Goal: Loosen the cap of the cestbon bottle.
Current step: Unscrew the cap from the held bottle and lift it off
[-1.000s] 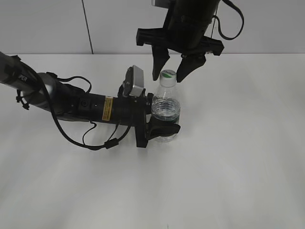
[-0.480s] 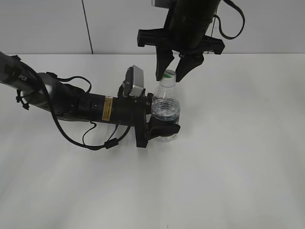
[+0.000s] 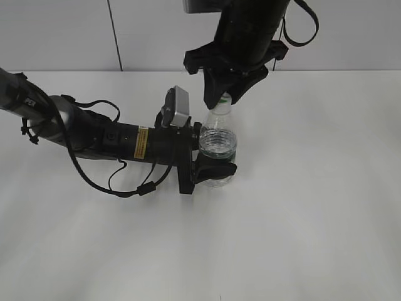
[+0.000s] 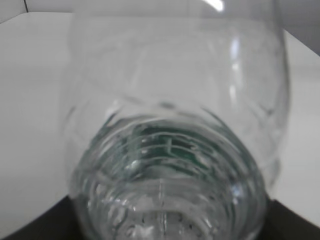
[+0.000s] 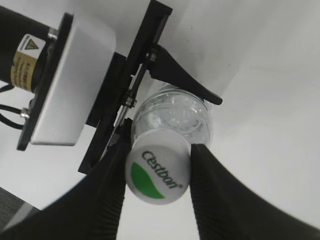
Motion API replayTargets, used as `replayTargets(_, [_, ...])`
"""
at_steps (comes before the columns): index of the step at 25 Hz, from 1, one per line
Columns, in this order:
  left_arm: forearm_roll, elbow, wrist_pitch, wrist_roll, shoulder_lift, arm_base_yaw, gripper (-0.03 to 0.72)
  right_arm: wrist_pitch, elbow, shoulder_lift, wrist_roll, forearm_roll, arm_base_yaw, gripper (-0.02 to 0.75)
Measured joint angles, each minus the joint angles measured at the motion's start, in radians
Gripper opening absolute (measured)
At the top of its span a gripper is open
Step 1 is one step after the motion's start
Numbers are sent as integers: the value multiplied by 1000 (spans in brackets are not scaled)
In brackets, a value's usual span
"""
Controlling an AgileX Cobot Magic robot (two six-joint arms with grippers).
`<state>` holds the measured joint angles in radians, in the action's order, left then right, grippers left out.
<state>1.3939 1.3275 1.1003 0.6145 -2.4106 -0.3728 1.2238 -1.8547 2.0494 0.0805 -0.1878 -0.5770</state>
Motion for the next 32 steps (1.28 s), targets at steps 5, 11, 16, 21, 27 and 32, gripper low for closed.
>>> replayTargets(5, [0,0,0,0,0,0,413,0,0,0,195,0,0,302])
replayTargets(11, [1,0,5,-2,0,0,413,-1,0,-2,369,0,0,300])
replayTargets(16, [4,0,11,-4,0,0,413,-1,0,-3,502,0,0,300])
replayTargets(21, [6,0,12,-4,0,0,413,-1,-2,-3,617,1,0,298])
replayTargets(27, [8,1,12,-4,0,0,412,0,-4,-3,790,4,0,298])
replayTargets(32, [9,2,12,-4,0,0,412,1,-6,-3,890,5,0,298])
